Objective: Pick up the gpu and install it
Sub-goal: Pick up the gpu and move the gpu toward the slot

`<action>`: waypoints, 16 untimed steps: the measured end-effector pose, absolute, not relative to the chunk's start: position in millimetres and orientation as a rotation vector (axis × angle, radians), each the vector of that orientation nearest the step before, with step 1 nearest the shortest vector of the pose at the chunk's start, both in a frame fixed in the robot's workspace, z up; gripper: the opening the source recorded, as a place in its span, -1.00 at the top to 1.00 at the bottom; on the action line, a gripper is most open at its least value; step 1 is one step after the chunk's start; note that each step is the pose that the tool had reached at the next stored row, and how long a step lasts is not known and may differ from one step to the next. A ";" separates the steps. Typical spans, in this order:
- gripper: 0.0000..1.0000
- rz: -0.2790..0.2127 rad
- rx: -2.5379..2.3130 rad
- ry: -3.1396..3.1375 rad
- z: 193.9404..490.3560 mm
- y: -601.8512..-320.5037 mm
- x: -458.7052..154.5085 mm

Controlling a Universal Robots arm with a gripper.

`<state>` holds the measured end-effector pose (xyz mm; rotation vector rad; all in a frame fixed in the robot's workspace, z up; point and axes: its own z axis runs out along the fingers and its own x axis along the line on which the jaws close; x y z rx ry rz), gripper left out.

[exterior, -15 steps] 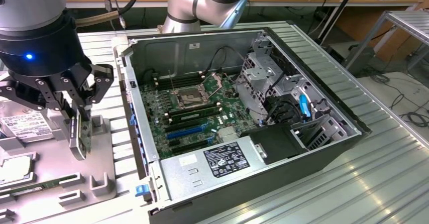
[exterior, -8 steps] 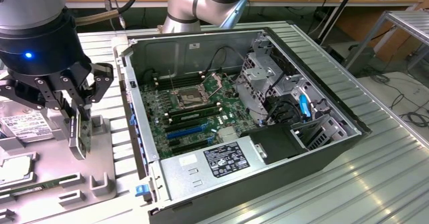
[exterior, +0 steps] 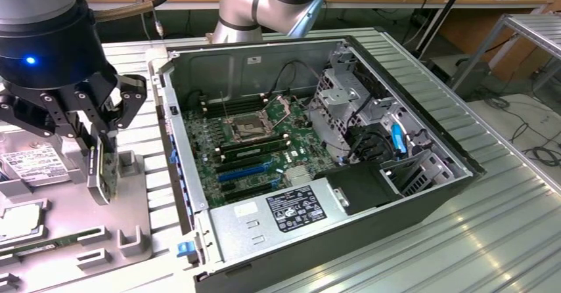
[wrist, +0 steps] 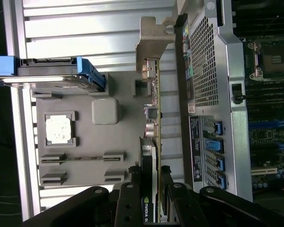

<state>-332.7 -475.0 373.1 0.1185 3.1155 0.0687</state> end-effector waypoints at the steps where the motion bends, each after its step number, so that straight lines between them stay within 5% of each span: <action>1: 0.47 0.069 0.119 3.116 373.5 -475.0 -332.7; 16: 0.47 0.069 0.119 3.116 377.1 -475.0 -332.7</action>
